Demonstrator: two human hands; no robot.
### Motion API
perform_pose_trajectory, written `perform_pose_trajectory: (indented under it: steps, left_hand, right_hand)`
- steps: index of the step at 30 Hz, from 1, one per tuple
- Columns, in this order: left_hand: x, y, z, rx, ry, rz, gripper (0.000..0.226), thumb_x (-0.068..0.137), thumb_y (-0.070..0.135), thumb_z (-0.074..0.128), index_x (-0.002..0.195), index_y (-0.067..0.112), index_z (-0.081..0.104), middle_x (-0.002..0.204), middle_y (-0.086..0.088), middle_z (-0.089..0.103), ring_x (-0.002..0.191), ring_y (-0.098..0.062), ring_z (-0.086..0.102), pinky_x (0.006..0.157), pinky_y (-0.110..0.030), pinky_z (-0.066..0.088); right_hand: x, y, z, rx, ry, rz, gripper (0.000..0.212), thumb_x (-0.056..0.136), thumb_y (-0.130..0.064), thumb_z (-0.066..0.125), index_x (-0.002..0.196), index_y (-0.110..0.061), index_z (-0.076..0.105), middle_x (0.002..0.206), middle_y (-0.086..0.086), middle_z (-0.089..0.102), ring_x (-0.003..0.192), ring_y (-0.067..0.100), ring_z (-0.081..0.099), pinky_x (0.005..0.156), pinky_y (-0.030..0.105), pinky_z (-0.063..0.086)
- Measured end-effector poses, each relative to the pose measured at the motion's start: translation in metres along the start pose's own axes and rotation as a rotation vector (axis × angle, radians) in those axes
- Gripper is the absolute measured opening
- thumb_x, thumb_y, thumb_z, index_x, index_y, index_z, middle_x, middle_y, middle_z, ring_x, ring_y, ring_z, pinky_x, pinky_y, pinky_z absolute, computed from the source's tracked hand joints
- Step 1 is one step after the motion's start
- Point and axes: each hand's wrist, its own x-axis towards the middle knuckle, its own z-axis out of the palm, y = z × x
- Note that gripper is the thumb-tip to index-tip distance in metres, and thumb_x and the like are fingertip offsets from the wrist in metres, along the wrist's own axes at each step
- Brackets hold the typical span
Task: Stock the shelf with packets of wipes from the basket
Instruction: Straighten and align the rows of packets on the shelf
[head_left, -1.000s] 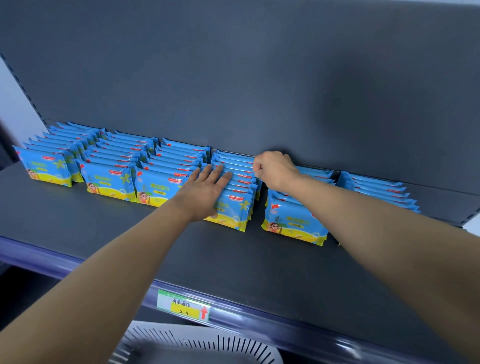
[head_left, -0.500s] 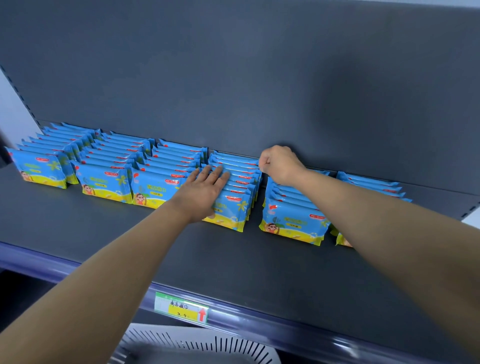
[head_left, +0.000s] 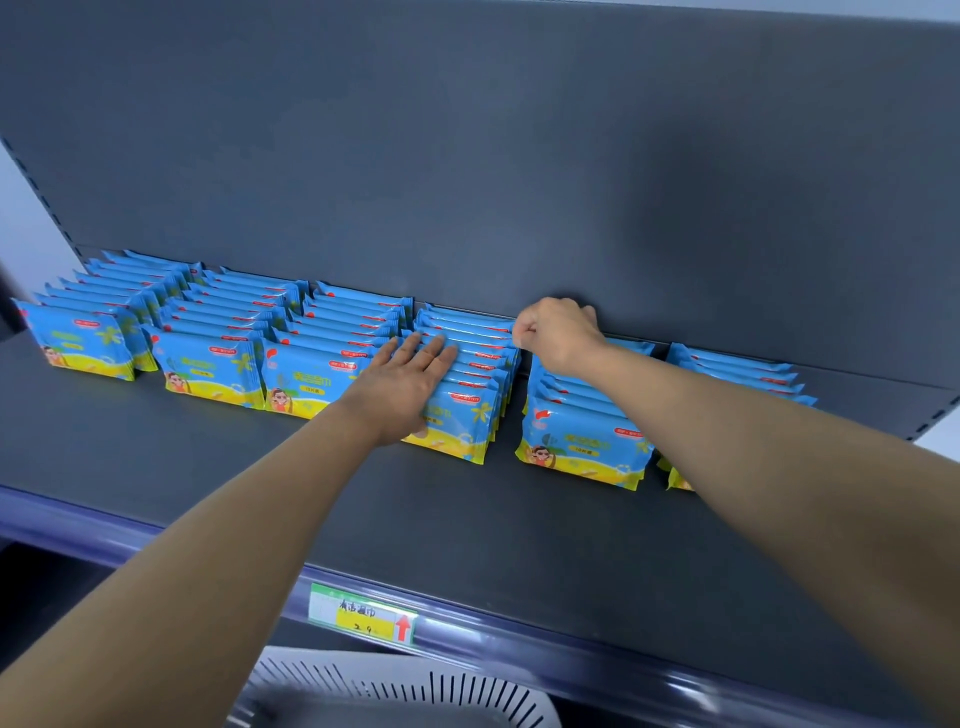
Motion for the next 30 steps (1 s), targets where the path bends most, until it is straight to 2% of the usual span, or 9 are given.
perform_pose_trajectory:
  steps: [1,3,5,11,16,21,25,30]
  left_hand:
    - [0.000,0.000,0.000,0.008,0.000,-0.002,0.099,0.087,0.030,0.062,0.147,0.017,-0.016,0.156,-0.004,-0.016,0.144,-0.025,-0.013,0.118,-0.040,-0.006]
    - [0.000,0.001,0.000,0.026,0.001,-0.006,0.099,0.087,0.031,0.061,0.147,0.017,-0.016,0.156,-0.004,-0.017,0.144,-0.025,-0.013,0.117,-0.040,-0.006]
    - [0.000,0.002,0.000,0.040,-0.001,-0.014,0.099,0.087,0.031,0.061,0.147,0.017,-0.016,0.156,-0.004,-0.017,0.144,-0.026,-0.012,0.117,-0.041,-0.006]
    - [-0.004,0.011,-0.004,0.183,0.042,-0.039,0.097,0.086,0.035,0.060,0.147,0.015,-0.012,0.158,-0.005,-0.008,0.145,-0.026,-0.005,0.116,-0.043,-0.004]
    - [-0.016,0.017,-0.009,0.234,0.102,-0.041,0.090,0.090,0.035,0.055,0.147,0.011,-0.010,0.157,-0.009,-0.005,0.145,-0.027,-0.002,0.116,-0.043,-0.003]
    - [-0.035,0.033,-0.016,0.224,0.251,0.053,0.074,0.093,0.034,0.050,0.148,0.009,0.006,0.153,-0.012,0.016,0.142,-0.028,0.015,0.117,-0.040,0.004]
    - [-0.062,0.048,-0.015,0.190,0.359,0.192,0.054,0.093,0.028,0.048,0.140,0.010,0.028,0.137,-0.009,0.039,0.128,-0.027,0.035,0.114,-0.036,0.014]
    - [-0.107,0.056,-0.012,0.138,0.404,0.301,0.047,0.092,0.027,0.049,0.134,0.009,0.038,0.129,-0.009,0.047,0.120,-0.027,0.041,0.107,-0.035,0.023]
  right_hand:
    - [-0.002,0.000,-0.001,-0.003,0.014,-0.004,0.031,0.087,0.002,0.044,0.074,-0.019,0.063,0.088,0.000,0.066,0.090,0.024,0.057,0.089,0.036,0.032]
    - [-0.008,-0.002,-0.003,0.002,0.068,-0.024,0.029,0.092,-0.004,0.043,0.092,-0.019,0.067,0.096,-0.001,0.068,0.096,0.024,0.057,0.090,0.036,0.032]
    - [-0.015,-0.005,-0.005,0.008,0.111,-0.058,0.028,0.094,-0.007,0.042,0.100,-0.017,0.067,0.100,0.000,0.069,0.099,0.024,0.058,0.091,0.036,0.033]
    - [-0.048,0.005,-0.018,-0.105,0.100,-0.149,0.024,0.094,-0.016,0.044,0.089,-0.010,0.067,0.089,0.008,0.068,0.094,0.030,0.056,0.085,0.038,0.043]
    - [-0.083,0.022,-0.028,-0.194,0.040,-0.111,0.034,0.093,-0.036,0.049,0.116,-0.014,0.061,0.116,0.009,0.061,0.112,0.029,0.049,0.095,0.041,0.039]
    - [-0.122,0.028,-0.027,-0.238,0.079,-0.037,0.032,0.093,-0.030,0.048,0.117,-0.012,0.059,0.119,0.010,0.059,0.114,0.029,0.047,0.096,0.039,0.035]
    - [-0.157,0.011,-0.023,-0.246,0.099,-0.005,0.033,0.093,-0.029,0.048,0.121,-0.014,0.056,0.124,0.009,0.056,0.120,0.028,0.045,0.097,0.039,0.033]
    - [-0.200,-0.019,-0.014,-0.316,0.100,0.008,0.034,0.094,-0.033,0.048,0.121,-0.013,0.054,0.124,0.008,0.055,0.123,0.028,0.044,0.099,0.040,0.033]
